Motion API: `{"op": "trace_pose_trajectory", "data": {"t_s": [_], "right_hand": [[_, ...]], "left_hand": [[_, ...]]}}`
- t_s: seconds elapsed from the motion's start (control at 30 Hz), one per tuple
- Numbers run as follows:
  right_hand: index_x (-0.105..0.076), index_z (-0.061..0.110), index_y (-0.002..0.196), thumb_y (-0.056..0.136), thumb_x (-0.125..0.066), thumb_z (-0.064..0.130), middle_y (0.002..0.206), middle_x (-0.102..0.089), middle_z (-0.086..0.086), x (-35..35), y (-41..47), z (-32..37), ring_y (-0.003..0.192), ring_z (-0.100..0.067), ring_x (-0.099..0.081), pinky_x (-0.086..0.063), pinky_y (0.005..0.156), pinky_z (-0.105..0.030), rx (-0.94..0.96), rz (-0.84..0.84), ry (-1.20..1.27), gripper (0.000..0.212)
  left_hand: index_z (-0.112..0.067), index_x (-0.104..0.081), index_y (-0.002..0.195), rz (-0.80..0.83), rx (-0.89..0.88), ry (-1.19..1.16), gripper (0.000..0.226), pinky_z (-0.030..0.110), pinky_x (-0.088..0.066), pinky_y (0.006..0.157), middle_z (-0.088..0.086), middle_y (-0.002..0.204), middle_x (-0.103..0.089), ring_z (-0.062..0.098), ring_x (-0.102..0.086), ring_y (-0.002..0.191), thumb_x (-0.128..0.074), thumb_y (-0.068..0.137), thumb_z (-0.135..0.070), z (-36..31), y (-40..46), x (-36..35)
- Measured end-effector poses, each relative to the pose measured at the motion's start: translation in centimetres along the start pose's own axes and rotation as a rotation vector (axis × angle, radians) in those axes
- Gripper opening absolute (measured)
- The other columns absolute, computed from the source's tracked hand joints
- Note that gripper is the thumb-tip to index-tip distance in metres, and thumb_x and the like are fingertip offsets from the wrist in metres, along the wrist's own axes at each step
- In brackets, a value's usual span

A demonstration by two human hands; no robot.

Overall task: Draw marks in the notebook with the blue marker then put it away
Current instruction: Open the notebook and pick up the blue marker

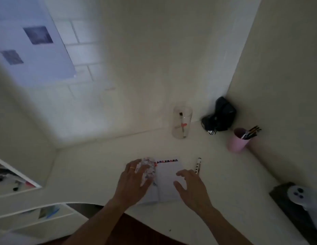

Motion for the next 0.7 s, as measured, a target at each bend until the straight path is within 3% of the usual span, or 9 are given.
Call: {"op": "trace_pose_trajectory", "data": {"t_s": [0.13,0.4,0.53,0.7], "right_hand": [[-0.062,0.027,0.118,0.092,-0.053,0.047,0.116,-0.061,0.005,-4.2,0.1,-2.5,0.106,-0.017,-0.059,-0.05,0.084,-0.025,0.11,-0.018,-0.105,0.033],[-0.066,0.025,0.113,0.088,-0.055,0.05,0.117,-0.063,0.0,-10.0,-1.5,-6.3,0.108,-0.022,-0.056,-0.049,0.095,-0.034,0.269,-0.251,-0.309,0.037],[-0.064,0.025,0.114,0.091,-0.048,0.051,0.118,-0.062,0.002,-10.1,-1.9,-6.1,0.109,-0.019,-0.054,-0.048,0.095,-0.032,0.297,-0.272,-0.356,0.038],[-0.059,0.026,0.119,0.093,-0.043,0.053,0.119,-0.059,0.006,-10.2,-2.4,-5.8,0.109,-0.015,-0.051,-0.047,0.094,-0.03,0.256,-0.261,-0.377,0.041]], "left_hand": [[-0.021,-0.066,0.126,0.018,-0.085,0.032,0.043,0.044,-0.058,0.09,0.014,0.135,-0.065,0.034,-0.06,0.123,-0.057,0.095,-0.049,0.8,-0.8,-4.5],[-0.026,-0.059,0.14,-0.002,-0.08,0.125,0.068,0.049,-0.045,0.111,0.008,0.148,-0.058,0.031,-0.052,0.136,-0.025,0.099,-0.068,2.9,-3.7,-9.6],[-0.025,-0.065,0.132,-0.071,-0.105,0.145,0.062,0.047,-0.05,0.105,0.008,0.139,-0.065,0.032,-0.059,0.129,-0.042,0.093,-0.067,2.7,-4.1,-9.7],[-0.028,-0.066,0.118,-0.137,-0.09,0.175,0.059,0.042,-0.053,0.096,0.0,0.126,-0.07,0.026,-0.063,0.12,-0.041,0.088,-0.072,2.4,-4.6,-9.6]]}}
Point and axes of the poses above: each hand's wrist, its own y-axis towards the middle knuckle, its own x-axis out of the back of the hand, z = x × y, the point moved 2 cm from there along y, towards the middle knuckle
